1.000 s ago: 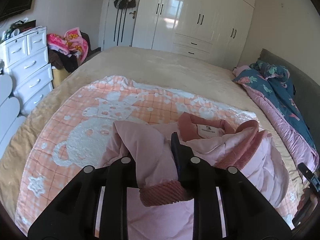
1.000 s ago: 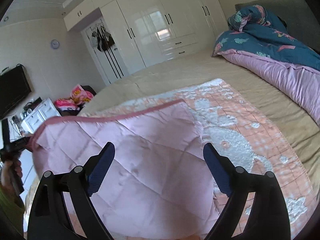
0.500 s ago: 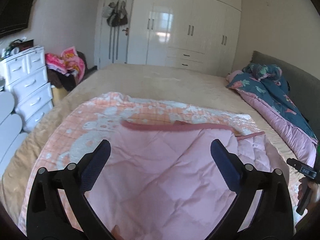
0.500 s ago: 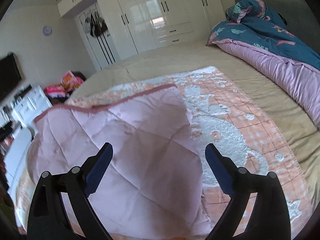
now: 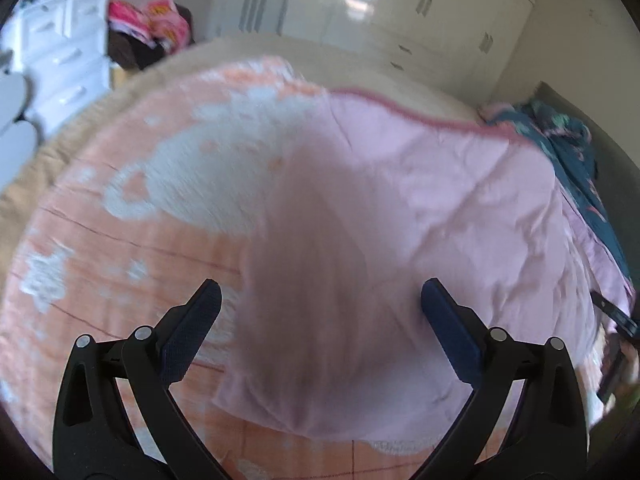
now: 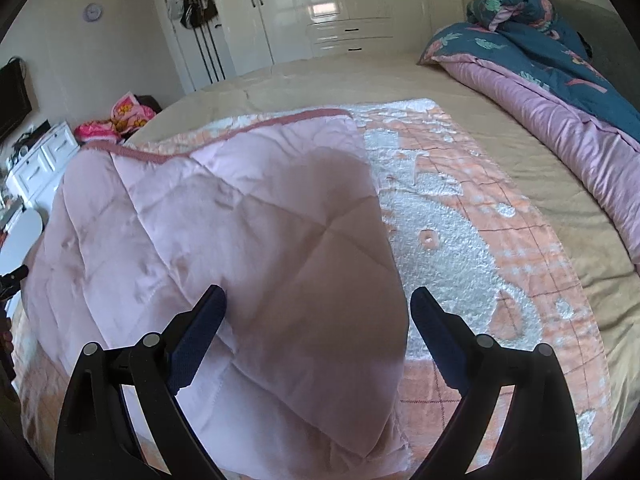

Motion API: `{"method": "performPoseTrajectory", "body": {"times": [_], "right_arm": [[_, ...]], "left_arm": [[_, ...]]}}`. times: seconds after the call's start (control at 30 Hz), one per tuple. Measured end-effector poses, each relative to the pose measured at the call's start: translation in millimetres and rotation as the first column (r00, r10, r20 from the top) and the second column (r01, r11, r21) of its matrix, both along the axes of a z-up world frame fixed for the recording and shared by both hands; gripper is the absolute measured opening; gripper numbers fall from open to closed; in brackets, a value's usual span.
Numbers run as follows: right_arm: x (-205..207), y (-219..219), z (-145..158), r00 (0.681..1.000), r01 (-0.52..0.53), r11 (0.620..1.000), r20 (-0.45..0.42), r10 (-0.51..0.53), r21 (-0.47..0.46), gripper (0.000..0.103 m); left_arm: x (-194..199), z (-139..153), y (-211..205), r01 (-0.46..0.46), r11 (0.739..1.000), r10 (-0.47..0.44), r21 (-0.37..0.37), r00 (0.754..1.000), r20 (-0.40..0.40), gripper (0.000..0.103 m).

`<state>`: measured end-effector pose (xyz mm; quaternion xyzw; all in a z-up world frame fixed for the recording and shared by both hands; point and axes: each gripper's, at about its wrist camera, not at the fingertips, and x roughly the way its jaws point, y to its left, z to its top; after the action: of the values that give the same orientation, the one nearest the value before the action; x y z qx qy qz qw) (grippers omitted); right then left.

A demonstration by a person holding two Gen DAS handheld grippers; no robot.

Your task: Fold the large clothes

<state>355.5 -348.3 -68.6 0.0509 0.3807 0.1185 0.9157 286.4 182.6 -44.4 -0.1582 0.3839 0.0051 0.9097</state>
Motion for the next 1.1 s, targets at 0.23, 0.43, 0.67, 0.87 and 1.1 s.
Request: {"method": "performPoseTrajectory", "body": {"times": [0.23,0.43,0.67,0.87,1.1], "right_arm": [[-1.6,4.0,0.4,1.000,-0.031,0.999,-0.002,0.031,0.015,0.031],[-2.4,1.2,28.5,0.995,0.034,0.998,0.095,-0.039,0.048,0.018],[40.2,-2.7,13.8,0.993,0.110,0.992,0.034,-0.113,0.062,0.018],[65.5,1.2,-8.5,0.988,0.151,0.987,-0.030,-0.149,0.059,0.018],[61.9,1.2,-16.4,0.983,0.180,0.981,-0.057,-0.176,0.075,0.019]], "left_arm": [[6.6,4.6,-14.5,-0.006,0.999,0.004,0.038,0.998,0.064,0.027],[22.6,32.9,-20.3,-0.039,0.998,0.030,0.056,0.988,0.154,0.011],[60.9,26.8,-20.9,-0.059,0.991,0.045,0.117,0.992,0.120,0.012],[70.9,12.0,-17.3,-0.056,0.990,0.044,0.130,0.995,0.091,0.014],[74.8,3.6,-12.7,-0.057,0.993,0.050,0.101,0.996,0.071,0.015]]}}
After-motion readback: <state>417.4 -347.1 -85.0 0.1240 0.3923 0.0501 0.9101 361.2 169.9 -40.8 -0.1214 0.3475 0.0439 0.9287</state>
